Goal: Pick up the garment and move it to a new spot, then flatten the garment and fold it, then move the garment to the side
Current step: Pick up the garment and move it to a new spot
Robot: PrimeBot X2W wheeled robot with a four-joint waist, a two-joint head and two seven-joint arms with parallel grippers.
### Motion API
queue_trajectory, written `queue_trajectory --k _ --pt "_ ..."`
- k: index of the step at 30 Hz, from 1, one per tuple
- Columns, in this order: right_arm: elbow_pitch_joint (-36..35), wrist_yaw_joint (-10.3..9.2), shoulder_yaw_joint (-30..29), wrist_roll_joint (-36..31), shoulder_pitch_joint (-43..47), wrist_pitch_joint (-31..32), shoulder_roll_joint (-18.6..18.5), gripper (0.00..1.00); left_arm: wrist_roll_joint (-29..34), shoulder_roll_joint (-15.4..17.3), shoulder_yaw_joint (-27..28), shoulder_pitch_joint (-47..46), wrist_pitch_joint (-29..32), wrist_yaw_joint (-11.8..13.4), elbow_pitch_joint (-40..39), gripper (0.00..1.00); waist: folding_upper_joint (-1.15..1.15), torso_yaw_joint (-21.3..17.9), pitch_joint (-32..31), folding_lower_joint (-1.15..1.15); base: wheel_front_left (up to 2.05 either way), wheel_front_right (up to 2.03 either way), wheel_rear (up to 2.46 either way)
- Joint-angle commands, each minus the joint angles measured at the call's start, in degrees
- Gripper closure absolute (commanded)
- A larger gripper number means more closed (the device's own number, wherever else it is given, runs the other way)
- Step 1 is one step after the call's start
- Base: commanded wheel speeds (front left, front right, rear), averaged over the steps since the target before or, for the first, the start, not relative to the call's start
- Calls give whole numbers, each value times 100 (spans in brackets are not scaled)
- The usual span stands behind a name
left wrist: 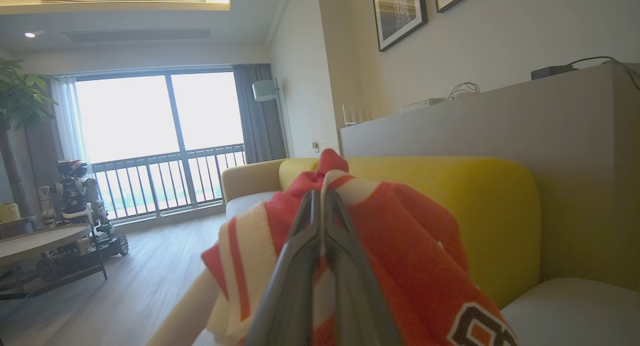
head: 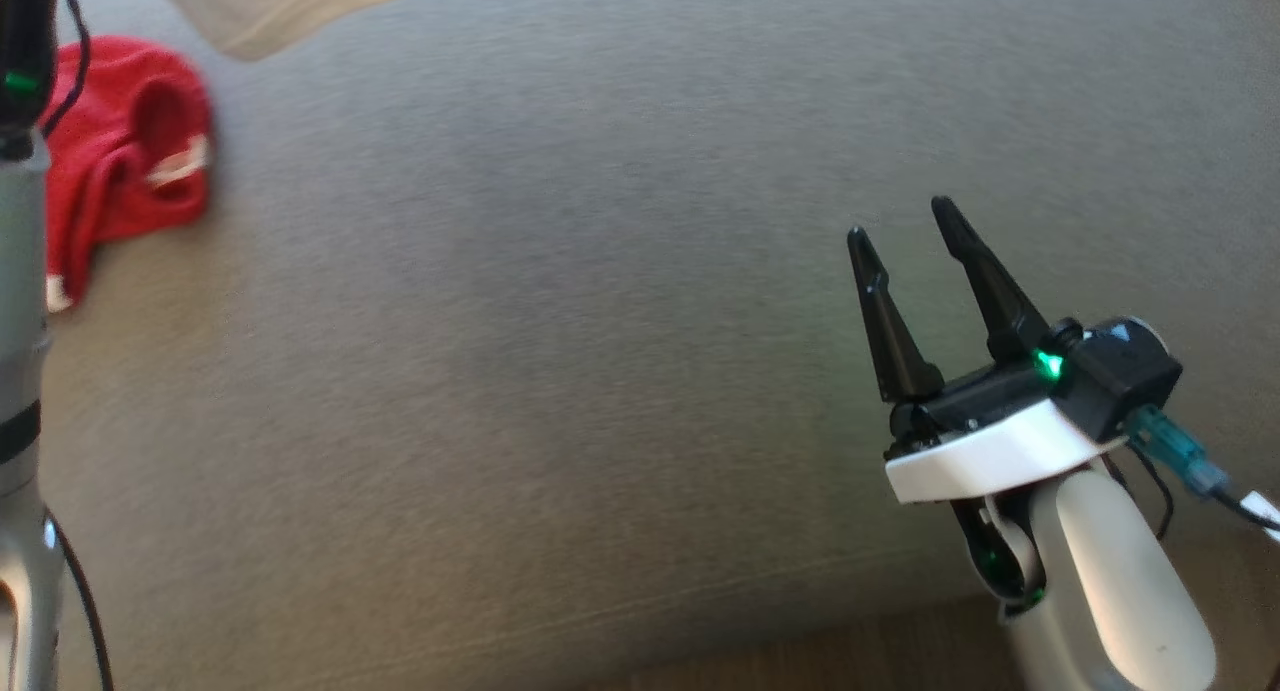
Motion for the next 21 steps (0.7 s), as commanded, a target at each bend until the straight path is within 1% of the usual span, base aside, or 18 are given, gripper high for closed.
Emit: queue_trajectory --k 1,6,10,12,18,19,21 --pt "-229 -1 140 88 -178 -37 34 0 61 215 101 -381 106 33 -312 100 0 -515 94 0 0 0 0" --pt "-318 -1 210 318 -271 -37 34 0 93 4 -197 -561 362 41 -508 100 0 -1116 287 0 0 0 0" --pt "-381 -1 230 449 -313 -37 34 0 131 -252 -481 -608 347 32 -394 100 0 -1458 445 0 0 0 0" --pt "-401 -1 247 503 -333 -37 34 0 310 -294 -702 -582 283 21 -283 100 0 -1622 523 0 0 0 0" --pt "-455 -1 252 643 -370 -37 34 0 735 -414 -1281 -207 -8 38 408 100 0 -1990 747 0 0 0 0" --pt "-461 -1 272 686 -376 -37 34 0 963 -330 -1452 -51 -225 65 743 100 0 -2095 815 0 0 0 0" --pt "-473 -1 287 723 -389 -37 34 0 992 -312 -1476 155 -526 126 1124 100 0 -2193 879 0 0 0 0"
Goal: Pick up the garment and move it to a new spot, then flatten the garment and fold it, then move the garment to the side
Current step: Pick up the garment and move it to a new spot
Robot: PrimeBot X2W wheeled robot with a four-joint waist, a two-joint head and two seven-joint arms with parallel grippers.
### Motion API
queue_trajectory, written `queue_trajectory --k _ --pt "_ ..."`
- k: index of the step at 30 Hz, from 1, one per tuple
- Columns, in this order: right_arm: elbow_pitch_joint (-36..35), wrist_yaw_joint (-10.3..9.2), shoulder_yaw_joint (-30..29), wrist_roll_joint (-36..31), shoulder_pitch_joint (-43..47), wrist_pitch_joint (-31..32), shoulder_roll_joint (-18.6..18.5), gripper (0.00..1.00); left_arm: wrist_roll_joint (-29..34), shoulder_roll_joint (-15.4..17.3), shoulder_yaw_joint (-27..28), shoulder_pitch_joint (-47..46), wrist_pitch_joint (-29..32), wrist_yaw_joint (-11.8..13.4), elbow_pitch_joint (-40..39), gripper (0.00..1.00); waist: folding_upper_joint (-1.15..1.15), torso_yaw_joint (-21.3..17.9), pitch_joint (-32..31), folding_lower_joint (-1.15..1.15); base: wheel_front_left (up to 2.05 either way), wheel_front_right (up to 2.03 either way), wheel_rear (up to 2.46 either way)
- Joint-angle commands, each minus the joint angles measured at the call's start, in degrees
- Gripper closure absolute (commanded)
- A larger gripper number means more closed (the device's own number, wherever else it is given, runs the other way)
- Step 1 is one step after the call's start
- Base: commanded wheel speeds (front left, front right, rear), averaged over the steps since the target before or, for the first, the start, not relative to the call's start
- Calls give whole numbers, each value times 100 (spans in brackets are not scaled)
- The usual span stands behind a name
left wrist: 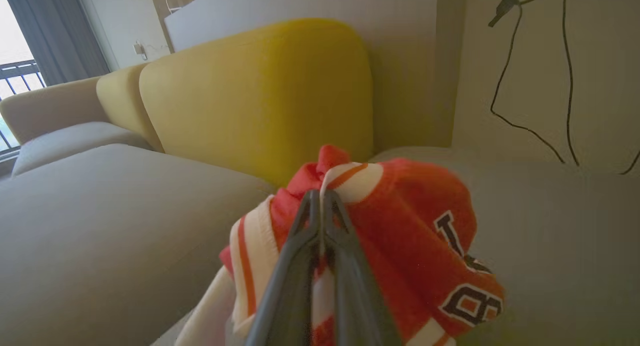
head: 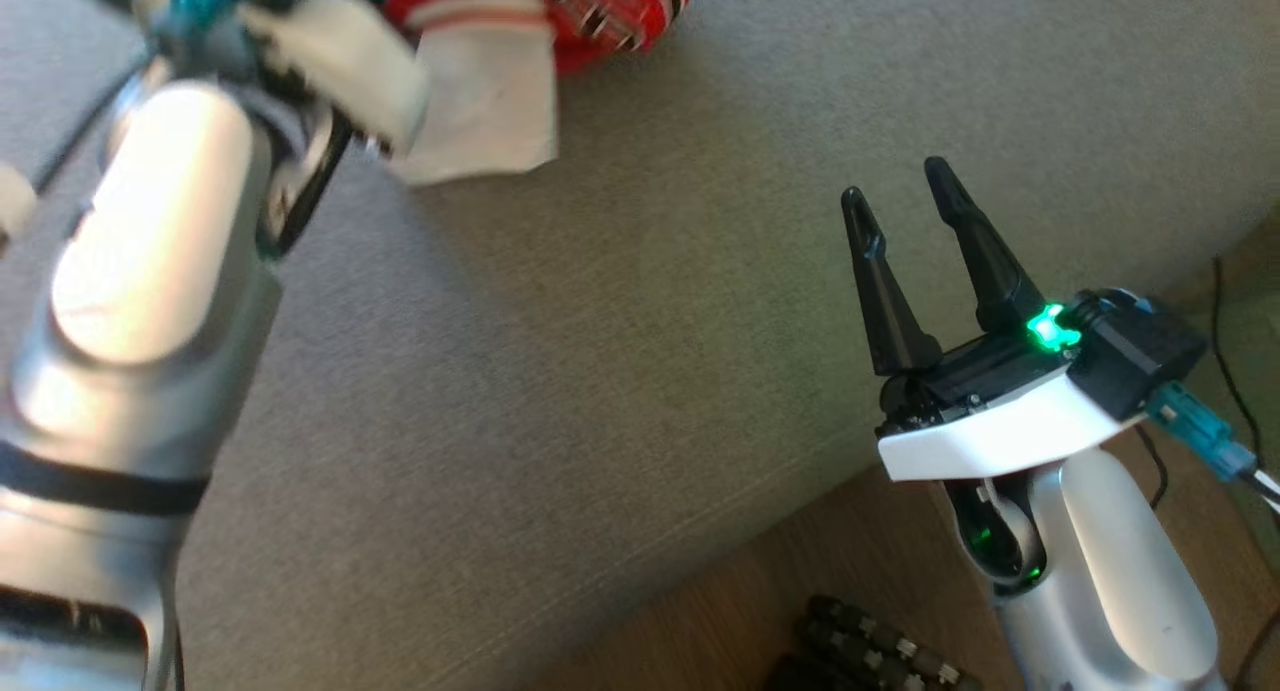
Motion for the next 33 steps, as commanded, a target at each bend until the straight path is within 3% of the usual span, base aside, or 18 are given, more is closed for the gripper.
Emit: queue_trajectory --k 1,5,6,7,11,20,26,33 --pt "-236 -1 105 53 -119 -37 24 0 20 196 175 -44 -240 92 48 100 0 -172 142 0 0 0 0" --pt "-255 -1 64 44 -136 -37 24 0 17 63 118 270 -799 196 725 100 0 -208 208 0 0 0 0" --pt "-248 -1 45 17 -134 -37 24 0 26 10 88 323 -879 210 842 76 0 -183 202 0 0 0 0" --pt "-240 -1 24 -22 -129 -37 24 0 43 -52 55 371 -942 231 926 0 0 -140 184 0 0 0 0" --pt "-199 -1 -16 -216 -83 -37 24 0 -13 -360 107 590 -1054 384 925 0 0 159 -3 0 0 0 0" --pt "-68 -1 -12 -646 138 -37 24 0 83 -717 694 1966 -1063 871 -654 0 0 1170 -706 0 0 0 0" --pt "119 -1 -142 -567 278 -37 24 0 -103 -1053 1613 3451 -1063 1223 -1708 0 0 1761 -1163 0 0 0 0" --pt "197 -1 -239 -700 480 -37 24 0 234 -1288 2364 4972 -1064 1336 -2850 0 0 2219 -1624 0 0 0 0"
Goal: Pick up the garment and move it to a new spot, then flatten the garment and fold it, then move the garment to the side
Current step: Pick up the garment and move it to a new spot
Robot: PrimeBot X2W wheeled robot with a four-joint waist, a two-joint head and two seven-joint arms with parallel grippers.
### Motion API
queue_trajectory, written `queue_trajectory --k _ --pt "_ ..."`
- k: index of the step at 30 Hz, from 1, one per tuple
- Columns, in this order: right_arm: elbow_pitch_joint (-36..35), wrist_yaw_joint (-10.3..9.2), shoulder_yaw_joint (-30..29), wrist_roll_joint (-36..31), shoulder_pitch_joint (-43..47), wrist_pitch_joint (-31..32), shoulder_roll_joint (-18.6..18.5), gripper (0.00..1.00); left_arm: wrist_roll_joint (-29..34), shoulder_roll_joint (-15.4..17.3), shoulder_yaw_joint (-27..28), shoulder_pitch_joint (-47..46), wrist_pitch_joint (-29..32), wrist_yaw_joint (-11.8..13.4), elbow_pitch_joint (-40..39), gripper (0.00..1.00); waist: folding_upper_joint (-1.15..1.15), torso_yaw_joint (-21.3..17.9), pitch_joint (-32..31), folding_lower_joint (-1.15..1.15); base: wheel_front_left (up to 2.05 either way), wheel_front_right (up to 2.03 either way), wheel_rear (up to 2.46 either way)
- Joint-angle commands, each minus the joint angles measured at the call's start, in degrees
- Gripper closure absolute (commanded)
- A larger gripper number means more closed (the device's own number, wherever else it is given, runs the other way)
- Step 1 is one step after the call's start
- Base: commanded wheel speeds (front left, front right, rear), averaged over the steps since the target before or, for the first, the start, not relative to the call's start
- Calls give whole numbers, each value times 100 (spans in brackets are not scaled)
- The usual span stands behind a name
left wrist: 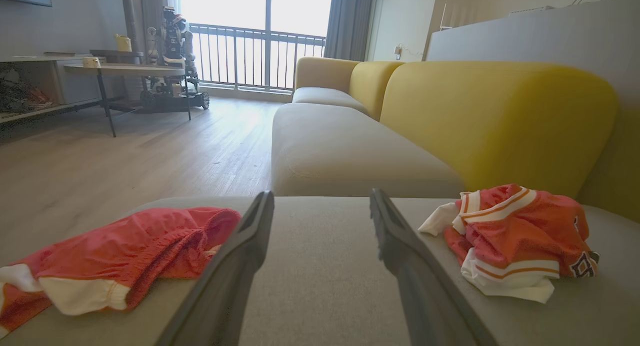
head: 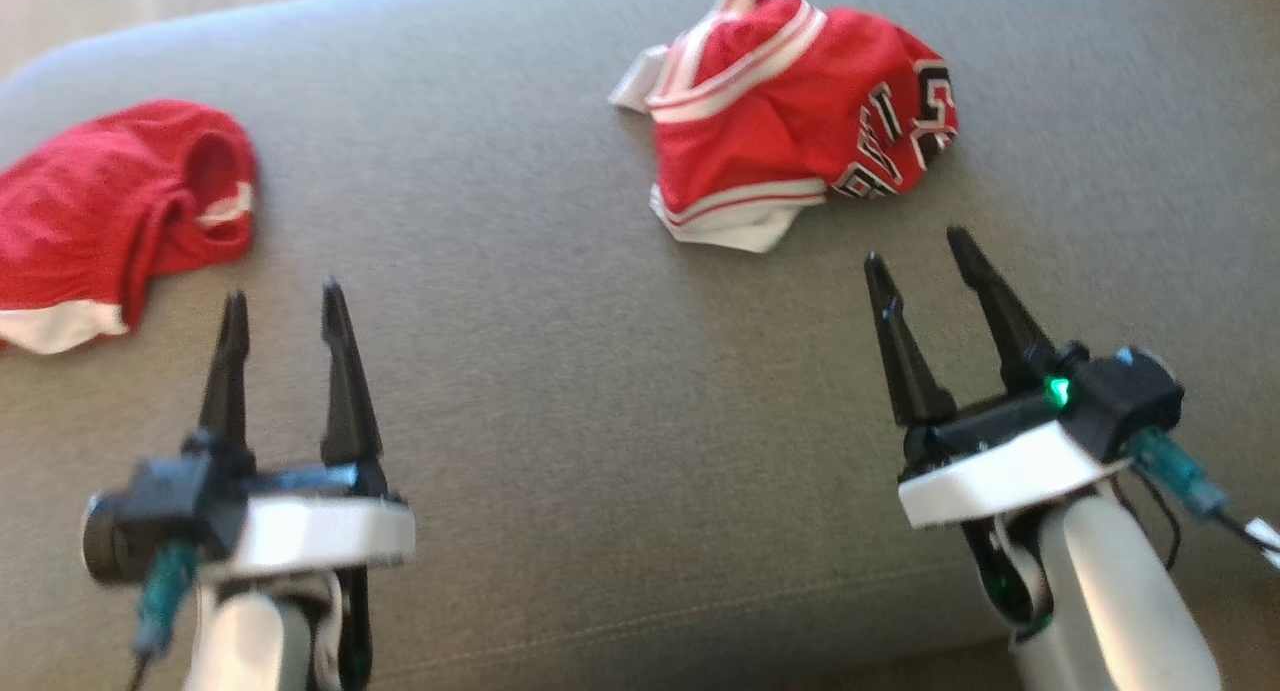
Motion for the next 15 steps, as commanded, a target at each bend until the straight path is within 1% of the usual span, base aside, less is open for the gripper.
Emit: queue_trajectory --k 1,6,10,15 --pt "-158 -1 129 -85 164 -37 19 0 171 -22 195 140 -29 20 -387 0 0 341 -389 0 0 0 0" --pt "-268 -1 118 -331 596 -37 19 0 431 -49 72 829 -29 146 -590 0 0 509 -722 0 0 0 0" --pt "-360 -1 59 -535 1012 -37 19 0 376 -52 50 1128 -29 266 -524 0 0 604 -903 0 0 0 0" --pt "-341 -1 -71 -567 1234 -37 19 0 391 -53 121 1291 -29 247 -470 0 0 636 -994 0 0 0 0"
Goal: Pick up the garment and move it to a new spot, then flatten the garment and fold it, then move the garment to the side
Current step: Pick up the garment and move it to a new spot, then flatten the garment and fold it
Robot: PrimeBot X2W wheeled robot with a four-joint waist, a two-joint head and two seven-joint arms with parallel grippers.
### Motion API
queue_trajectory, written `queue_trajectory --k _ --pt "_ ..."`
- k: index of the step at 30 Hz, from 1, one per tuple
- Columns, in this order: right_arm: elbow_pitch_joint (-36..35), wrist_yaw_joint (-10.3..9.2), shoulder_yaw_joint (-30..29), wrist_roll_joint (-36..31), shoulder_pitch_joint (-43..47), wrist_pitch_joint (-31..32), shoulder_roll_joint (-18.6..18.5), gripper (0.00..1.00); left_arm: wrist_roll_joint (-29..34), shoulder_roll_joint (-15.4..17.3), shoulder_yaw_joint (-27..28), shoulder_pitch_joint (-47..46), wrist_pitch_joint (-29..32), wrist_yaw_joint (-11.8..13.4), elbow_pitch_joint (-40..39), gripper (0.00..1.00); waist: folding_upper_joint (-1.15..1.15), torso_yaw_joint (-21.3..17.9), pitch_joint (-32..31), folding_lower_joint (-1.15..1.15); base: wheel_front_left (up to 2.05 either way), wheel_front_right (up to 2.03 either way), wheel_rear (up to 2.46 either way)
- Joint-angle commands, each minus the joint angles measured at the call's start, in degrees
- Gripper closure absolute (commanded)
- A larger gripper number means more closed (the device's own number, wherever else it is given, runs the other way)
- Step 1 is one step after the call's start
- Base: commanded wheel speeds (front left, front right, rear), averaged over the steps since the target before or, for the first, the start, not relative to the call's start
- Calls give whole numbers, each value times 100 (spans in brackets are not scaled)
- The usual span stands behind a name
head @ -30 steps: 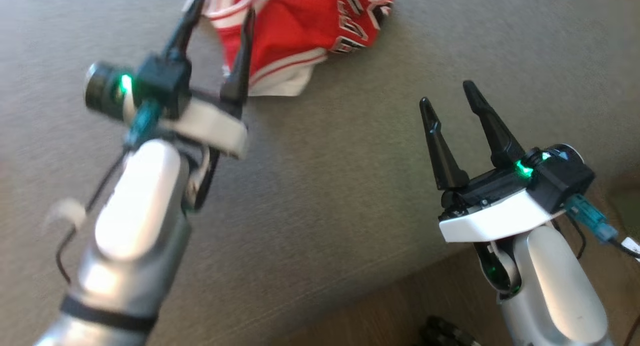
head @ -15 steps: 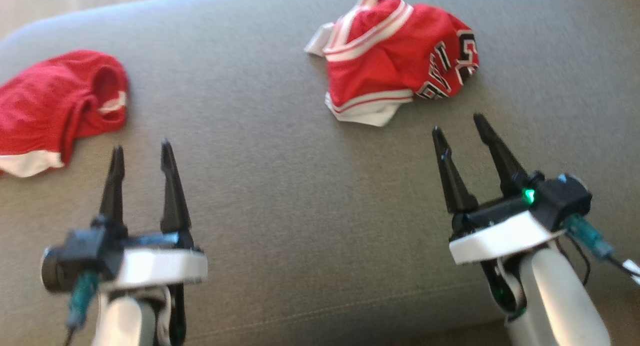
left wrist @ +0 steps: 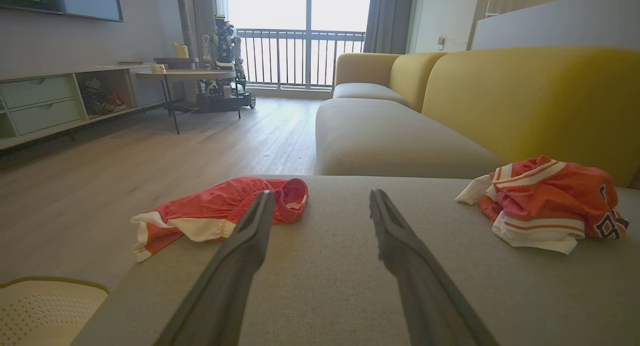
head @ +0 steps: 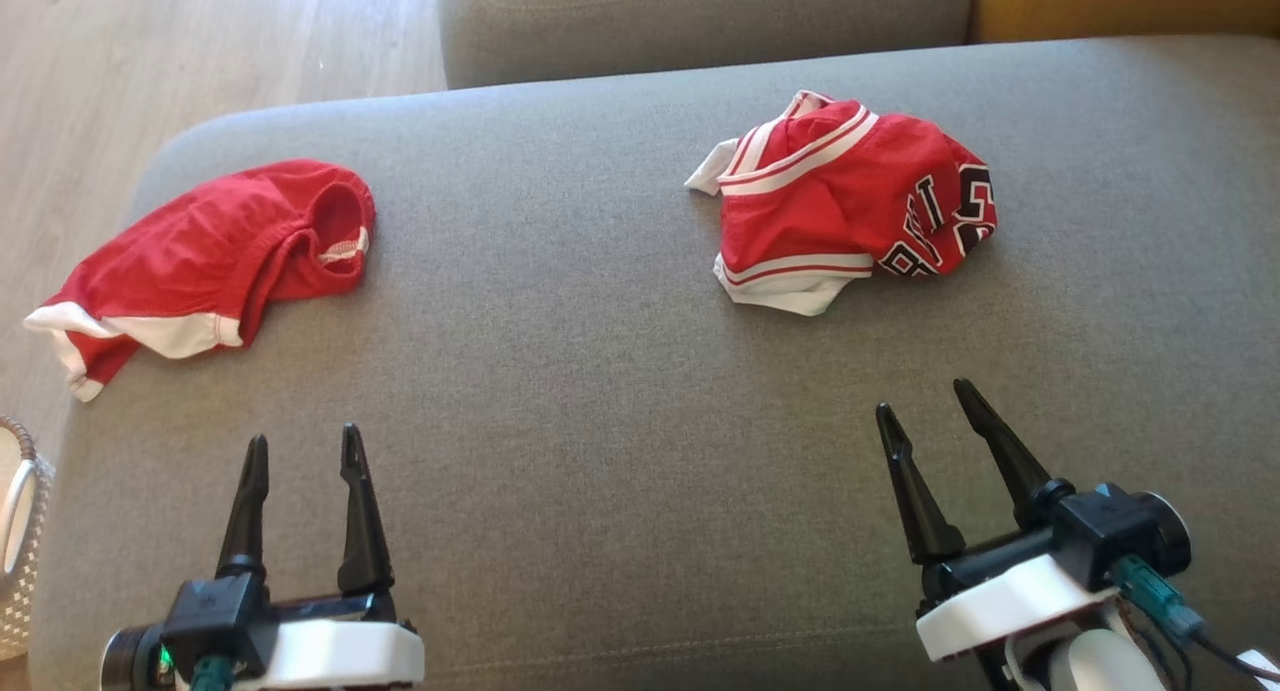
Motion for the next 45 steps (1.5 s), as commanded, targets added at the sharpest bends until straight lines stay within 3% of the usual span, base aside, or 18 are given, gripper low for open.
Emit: queue_trajectory --k 1,31,39,45 --pt "-190 -1 111 -8 -148 -37 11 0 9 -32 202 -134 -29 -26 -121 0 -1 11 -42 1 0 0 0" --pt "-155 -1 -79 178 -160 -37 11 0 69 -33 133 -129 -29 -97 27 0 -1 -102 -76 1 0 0 0" --pt "-183 -1 103 259 -281 -37 11 0 -138 -33 -168 -768 -29 -681 524 0 -1 -249 173 1 0 0 0" --pt "-326 -1 223 332 -556 -37 11 0 -533 -33 -835 -2244 -29 -1103 1458 0 -1 -447 765 1 0 0 0"
